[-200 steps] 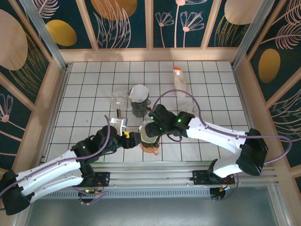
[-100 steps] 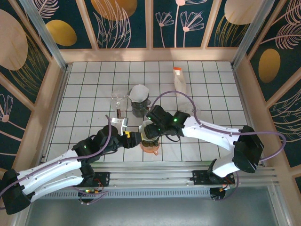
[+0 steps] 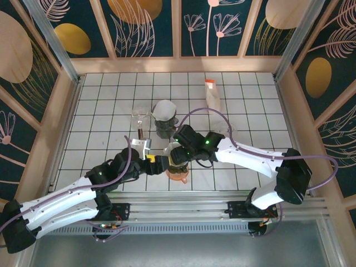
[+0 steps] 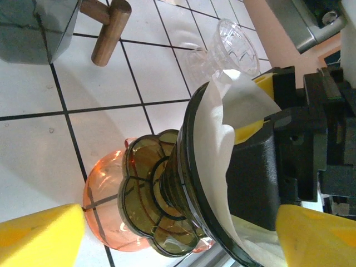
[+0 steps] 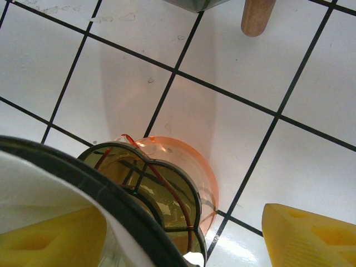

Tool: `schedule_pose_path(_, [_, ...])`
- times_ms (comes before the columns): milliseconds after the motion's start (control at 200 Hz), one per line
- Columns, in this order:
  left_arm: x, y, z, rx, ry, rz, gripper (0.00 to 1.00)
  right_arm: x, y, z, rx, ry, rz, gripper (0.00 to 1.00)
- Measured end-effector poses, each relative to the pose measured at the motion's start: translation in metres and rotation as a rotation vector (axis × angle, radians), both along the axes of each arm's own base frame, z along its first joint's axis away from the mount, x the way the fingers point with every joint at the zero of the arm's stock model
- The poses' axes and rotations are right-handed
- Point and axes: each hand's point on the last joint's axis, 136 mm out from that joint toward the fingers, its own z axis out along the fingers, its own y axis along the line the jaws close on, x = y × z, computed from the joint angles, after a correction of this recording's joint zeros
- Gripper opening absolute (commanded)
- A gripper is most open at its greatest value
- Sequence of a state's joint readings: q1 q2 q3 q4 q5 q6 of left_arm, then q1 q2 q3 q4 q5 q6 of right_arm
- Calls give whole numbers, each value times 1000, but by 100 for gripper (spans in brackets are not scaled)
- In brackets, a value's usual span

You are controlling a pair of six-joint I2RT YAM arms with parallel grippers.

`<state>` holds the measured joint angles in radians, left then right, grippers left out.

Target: Place the coffee filter in the dripper

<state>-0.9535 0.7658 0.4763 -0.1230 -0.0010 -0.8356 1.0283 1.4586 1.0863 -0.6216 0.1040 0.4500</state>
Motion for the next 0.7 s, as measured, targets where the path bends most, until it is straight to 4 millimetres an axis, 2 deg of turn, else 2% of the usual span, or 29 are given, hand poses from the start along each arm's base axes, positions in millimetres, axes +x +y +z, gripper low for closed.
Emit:
schedule_pose_path(140, [2,3,8,-19,-21,17,96,0,0,0,0,0,0,74])
schedule_pose_path(235, [6,8,11,-25,-34,40,91,0,0,-1,2,-1,0,74])
schedule_pose_path(340, [10,9,10,-17,-34,51,87,0,0,-3,5,-3,0,74])
schedule_pose_path(700, [11,8,3,4,-19,53,87,0,0,-8,8,-4,-1,74])
